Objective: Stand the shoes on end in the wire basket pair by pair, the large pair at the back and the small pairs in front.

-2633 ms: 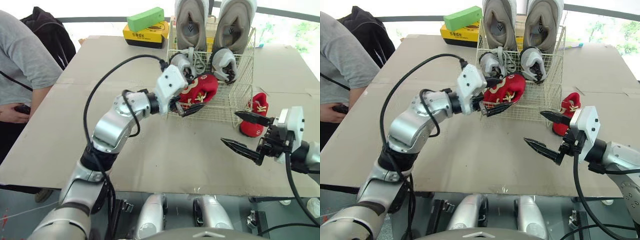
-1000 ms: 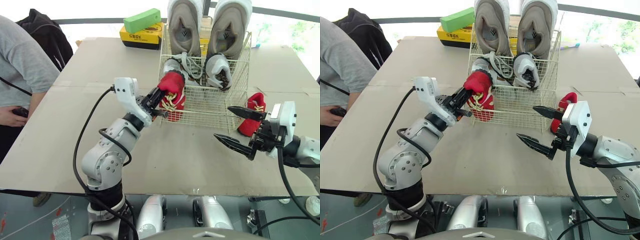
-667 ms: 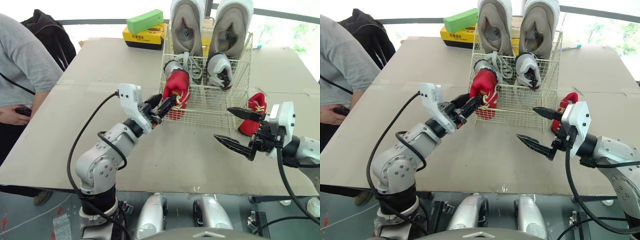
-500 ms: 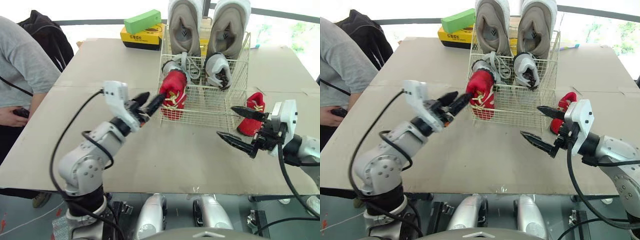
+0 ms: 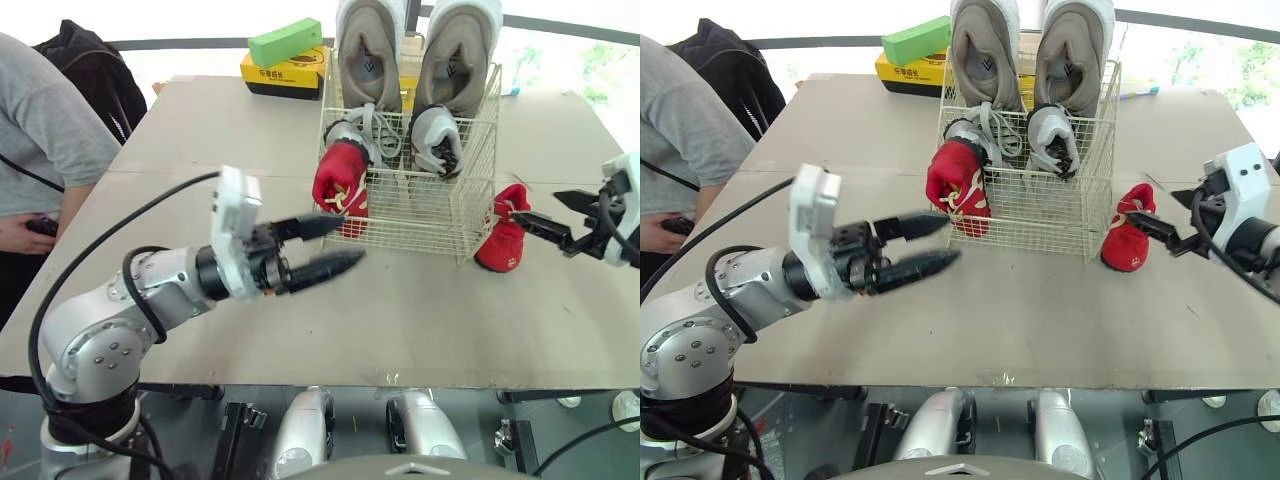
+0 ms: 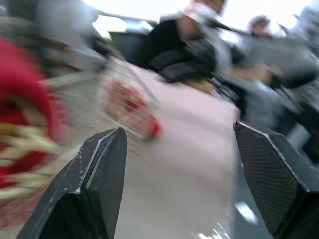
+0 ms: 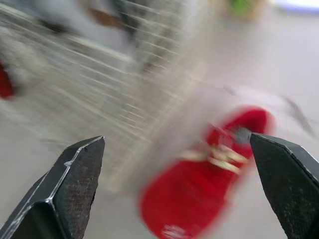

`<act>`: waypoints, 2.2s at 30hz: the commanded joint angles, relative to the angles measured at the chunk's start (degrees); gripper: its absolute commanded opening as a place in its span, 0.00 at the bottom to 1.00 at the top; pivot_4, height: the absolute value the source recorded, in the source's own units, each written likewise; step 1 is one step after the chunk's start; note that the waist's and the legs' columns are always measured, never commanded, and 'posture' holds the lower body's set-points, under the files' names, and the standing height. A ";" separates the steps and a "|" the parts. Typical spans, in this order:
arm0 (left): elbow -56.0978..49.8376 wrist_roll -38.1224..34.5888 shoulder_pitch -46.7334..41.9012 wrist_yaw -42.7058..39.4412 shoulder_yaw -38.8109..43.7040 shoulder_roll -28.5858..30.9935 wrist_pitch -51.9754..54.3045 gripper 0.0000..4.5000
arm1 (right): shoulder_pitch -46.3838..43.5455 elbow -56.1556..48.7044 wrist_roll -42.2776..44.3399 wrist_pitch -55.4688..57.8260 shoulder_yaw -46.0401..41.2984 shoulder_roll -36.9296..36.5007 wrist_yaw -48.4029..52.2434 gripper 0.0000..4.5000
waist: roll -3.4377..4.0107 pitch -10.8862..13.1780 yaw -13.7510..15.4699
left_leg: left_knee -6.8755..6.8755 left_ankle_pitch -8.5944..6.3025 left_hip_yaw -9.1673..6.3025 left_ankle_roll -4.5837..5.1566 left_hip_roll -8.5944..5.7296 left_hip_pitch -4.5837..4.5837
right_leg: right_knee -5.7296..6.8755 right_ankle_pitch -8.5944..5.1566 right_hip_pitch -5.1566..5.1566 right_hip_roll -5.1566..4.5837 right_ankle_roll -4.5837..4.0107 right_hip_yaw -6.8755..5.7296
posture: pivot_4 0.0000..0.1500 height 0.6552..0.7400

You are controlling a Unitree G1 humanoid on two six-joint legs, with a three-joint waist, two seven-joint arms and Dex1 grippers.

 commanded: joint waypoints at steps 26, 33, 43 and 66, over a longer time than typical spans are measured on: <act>0.32 5.35 0.00 -3.39 -3.69 -0.64 -8.36 0.84 | -3.51 8.57 -14.98 -8.17 -14.08 8.21 10.37 0.01 | 0.18 0.10 1.80 | -0.31 -0.03 -0.12 0.04 -0.03 -0.21 | -0.29 0.07 -0.06 -0.08 0.23 -0.15 | 1.00 1.00; 3.57 6.60 0.00 -1.02 -3.81 -5.17 -10.93 0.84 | 2.15 -29.78 -6.24 -17.00 -19.43 25.02 -5.05 0.01 | 0.42 0.08 -0.46 | -0.56 0.04 -0.08 -0.08 0.03 0.07 | -0.11 0.06 -0.08 0.02 0.27 -0.02 | 1.00 1.00; 7.11 6.18 5.56 -9.55 -0.72 -2.51 -13.48 0.84 | 6.86 -23.29 -44.02 -53.18 17.68 38.75 -15.85 0.01 | 0.38 0.07 -0.81 | -0.59 0.20 -0.02 -0.32 0.01 0.21 | 0.01 0.00 -0.10 0.06 0.14 0.04 | 1.00 1.00; 5.54 10.47 11.11 -5.33 -1.44 -3.43 -15.93 0.84 | 23.69 -9.19 -36.29 -64.14 24.40 38.26 -5.76 0.18 | 0.08 -0.12 0.18 | -0.73 0.20 0.02 -0.34 0.05 0.72 | 0.08 -0.08 0.27 -0.15 -0.02 0.01 | 1.00 1.00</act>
